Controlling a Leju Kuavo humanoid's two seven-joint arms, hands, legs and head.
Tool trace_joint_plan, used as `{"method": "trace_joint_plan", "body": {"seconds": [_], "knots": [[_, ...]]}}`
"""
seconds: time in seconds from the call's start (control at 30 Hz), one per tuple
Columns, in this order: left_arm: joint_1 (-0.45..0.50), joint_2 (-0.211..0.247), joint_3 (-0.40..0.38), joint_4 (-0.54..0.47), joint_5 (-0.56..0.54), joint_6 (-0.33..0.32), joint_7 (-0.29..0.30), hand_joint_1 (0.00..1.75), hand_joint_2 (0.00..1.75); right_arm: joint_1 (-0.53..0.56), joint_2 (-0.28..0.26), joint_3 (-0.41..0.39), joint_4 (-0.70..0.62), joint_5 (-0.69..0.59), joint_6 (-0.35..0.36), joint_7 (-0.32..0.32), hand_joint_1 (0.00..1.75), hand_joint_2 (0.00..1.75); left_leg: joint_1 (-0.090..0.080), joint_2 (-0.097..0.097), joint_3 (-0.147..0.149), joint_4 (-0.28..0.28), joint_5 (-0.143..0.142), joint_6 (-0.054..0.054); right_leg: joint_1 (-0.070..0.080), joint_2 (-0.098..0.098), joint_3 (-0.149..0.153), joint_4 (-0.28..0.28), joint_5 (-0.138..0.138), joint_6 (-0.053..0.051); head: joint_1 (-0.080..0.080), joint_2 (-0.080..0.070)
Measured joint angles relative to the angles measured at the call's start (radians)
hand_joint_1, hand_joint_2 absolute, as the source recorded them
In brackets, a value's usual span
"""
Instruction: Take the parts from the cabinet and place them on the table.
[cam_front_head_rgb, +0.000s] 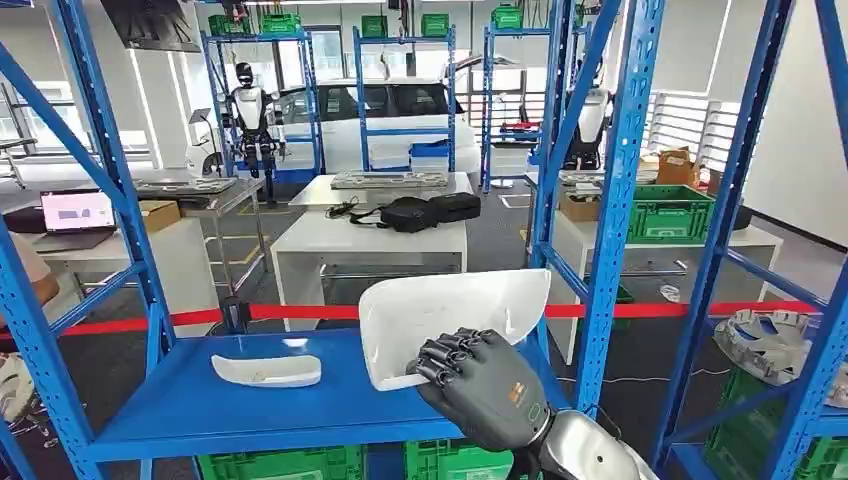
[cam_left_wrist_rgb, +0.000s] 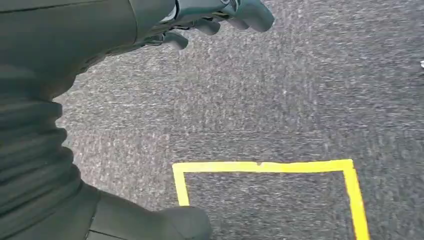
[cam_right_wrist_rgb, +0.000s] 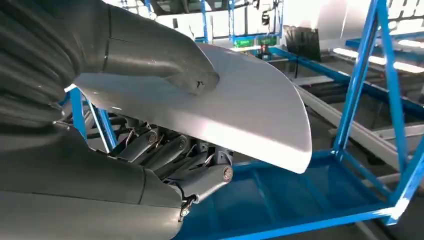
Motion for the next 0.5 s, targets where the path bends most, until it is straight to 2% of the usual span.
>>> {"method": "trace_joint_plan", "body": {"seconds": [0.03, 0.07, 0.1, 0.13, 0.17, 0.23, 0.27, 0.3, 0.33, 0.37, 0.43, 0.47, 0.5], "knots": [[0.000, 0.000, 0.000, 0.000, 0.000, 0.000, 0.000, 0.00, 1.75, 0.006, -0.003, -0.004, -0.006, 0.005, 0.000, 0.000, 1.61, 1.75, 0.001, 0.000, 0.041, -0.054, 0.030, -0.001, -0.002, 0.000, -0.010, 0.005, 0.004, 0.004, 0.000, 0.000], [-0.001, 0.000, 0.000, -0.001, 0.000, 0.000, 0.000, 0.00, 1.75, 0.008, -0.005, -0.009, -0.010, 0.010, 0.000, 0.000, 1.61, 1.75, 0.003, 0.001, 0.104, -0.148, 0.063, -0.002, -0.004, 0.001, -0.022, 0.012, 0.008, 0.009, 0.000, 0.000], [-0.002, 0.001, 0.000, -0.001, 0.000, 0.000, 0.000, 0.00, 1.75, 0.009, -0.005, -0.016, -0.014, 0.011, 0.000, 0.000, 1.61, 1.75, 0.004, 0.001, 0.164, -0.237, 0.074, -0.001, -0.005, 0.001, -0.029, 0.020, 0.011, 0.014, 0.000, 0.000], [-0.004, 0.001, 0.000, -0.001, 0.000, -0.001, 0.000, 0.00, 1.75, 0.009, -0.007, -0.024, -0.020, 0.014, -0.001, 0.001, 1.61, 1.75, -0.002, -0.001, 0.197, -0.287, 0.048, 0.007, -0.002, 0.000, -0.040, 0.027, 0.015, 0.021, -0.002, 0.000], [-0.003, 0.001, 0.000, -0.001, 0.000, -0.001, -0.001, 0.00, 1.75, 0.010, -0.008, -0.027, -0.021, 0.018, -0.002, 0.001, 1.61, 1.75, -0.006, -0.005, 0.182, -0.276, 0.061, 0.019, -0.001, 0.000, -0.040, 0.028, 0.020, 0.028, 0.002, 0.000], [-0.002, 0.003, 0.000, -0.001, 0.000, -0.002, 0.000, 0.00, 1.75, 0.012, -0.009, -0.029, -0.022, 0.020, -0.004, 0.000, 1.61, 1.75, -0.008, -0.005, 0.176, -0.279, 0.061, 0.032, -0.002, 0.000, -0.042, 0.025, 0.033, 0.039, 0.001, 0.000], [-0.001, 0.002, 0.000, 0.000, 0.000, -0.003, 0.000, 0.00, 1.75, 0.014, -0.011, -0.032, -0.022, 0.021, -0.004, 0.000, 1.61, 1.75, -0.002, -0.005, 0.168, -0.284, 0.070, 0.044, 0.002, 0.000, -0.045, 0.023, 0.039, 0.047, 0.001, 0.000], [-0.002, 0.000, 0.000, 0.000, -0.002, -0.003, 0.000, 0.00, 1.75, 0.016, -0.013, -0.037, -0.023, 0.021, -0.005, 0.000, 1.61, 1.75, 0.002, 0.000, 0.167, -0.288, 0.082, 0.054, -0.004, 0.004, -0.053, 0.035, 0.026, 0.052, 0.000, 0.000], [-0.003, 0.001, 0.000, -0.001, -0.003, -0.003, 0.000, 0.00, 1.75, 0.016, -0.015, -0.040, -0.023, 0.022, -0.004, 0.000, 1.61, 1.75, 0.002, 0.000, 0.155, -0.288, 0.089, 0.060, -0.003, 0.007, -0.069, 0.069, -0.018, 0.058, 0.004, 0.000], [-0.003, 0.001, 0.000, -0.001, -0.005, -0.003, 0.000, 0.00, 1.75, 0.016, -0.015, -0.042, -0.023, 0.023, -0.005, 0.000, 1.61, 1.75, 0.002, 0.002, 0.144, -0.288, 0.098, 0.066, -0.005, 0.008, -0.094, 0.135, -0.073, 0.063, 0.005, 0.000], [-0.003, 0.001, 0.000, -0.001, -0.012, -0.003, 0.000, 0.00, 1.75, 0.022, -0.017, -0.044, -0.023, 0.029, -0.004, 0.000, 1.61, 1.75, 0.002, 0.004, 0.120, -0.287, 0.115, 0.069, -0.007, 0.009, -0.144, 0.297, -0.160, 0.071, 0.005, 0.000], [-0.003, 0.002, 0.000, -0.001, -0.013, -0.006, 0.000, 0.00, 1.75, 0.026, -0.019, -0.045, -0.023, 0.030, -0.004, 0.000, 1.61, 1.75, 0.002, 0.004, 0.108, -0.286, 0.124, 0.068, -0.008, 0.009, -0.152, 0.341, -0.169, 0.072, 0.005, 0.000], [-0.003, 0.002, 0.000, -0.001, -0.014, -0.007, 0.000, 0.00, 1.75, 0.028, -0.019, -0.046, -0.023, 0.030, -0.003, 0.000, 1.61, 1.75, 0.002, 0.004, 0.097, -0.284, 0.132, 0.066, -0.010, 0.009, -0.137, 0.336, -0.154, 0.073, 0.006, 0.000]]}}
